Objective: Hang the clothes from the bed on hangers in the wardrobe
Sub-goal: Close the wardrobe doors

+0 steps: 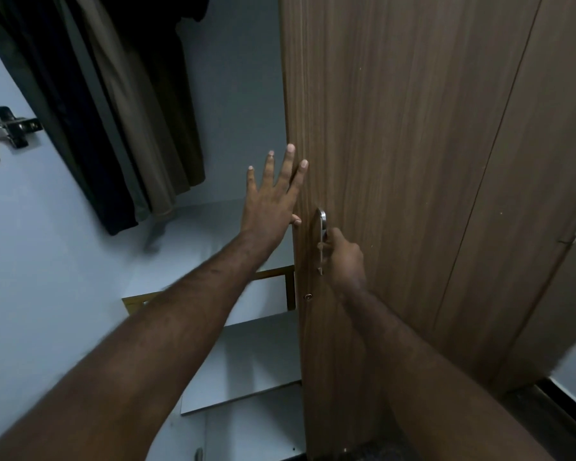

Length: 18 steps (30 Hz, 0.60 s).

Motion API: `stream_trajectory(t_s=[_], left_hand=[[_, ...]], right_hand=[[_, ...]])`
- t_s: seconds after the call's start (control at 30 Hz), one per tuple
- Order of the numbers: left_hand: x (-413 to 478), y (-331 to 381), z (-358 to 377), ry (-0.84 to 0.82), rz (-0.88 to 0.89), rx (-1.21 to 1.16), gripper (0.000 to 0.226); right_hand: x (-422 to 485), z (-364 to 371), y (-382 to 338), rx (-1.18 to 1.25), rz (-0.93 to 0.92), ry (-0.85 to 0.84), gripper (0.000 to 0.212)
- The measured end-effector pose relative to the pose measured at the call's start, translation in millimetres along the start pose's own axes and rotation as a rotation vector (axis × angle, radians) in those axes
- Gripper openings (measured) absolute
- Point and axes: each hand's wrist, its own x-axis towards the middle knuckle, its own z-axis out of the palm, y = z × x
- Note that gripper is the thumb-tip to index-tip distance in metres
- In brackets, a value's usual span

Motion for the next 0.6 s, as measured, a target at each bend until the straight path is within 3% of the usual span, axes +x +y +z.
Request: stream_trajectory(t_s=[0.17,0.37,0.5,0.6], left_hand=[[-1,3,-2,-0.018,-0.005,-0.019,0.12],[-13,10,-23,-0.104,-0.047,-0.048,0.114],[-59,18,-26,-0.151,-0.047,-0.143,0.094],[-116,26,-17,-0.264,-0.192,-0.281,0.079]], right_hand=[[-3,0,-3,0.085,-0.01,-0.022,0.023],[-2,-27,-13,-0.046,0.101,-0.187,0.018],[-22,-37,-1,-0.059,0.022,-0.045,0.014],[-44,-29,14,0.014,-0.012,0.007,0.013]])
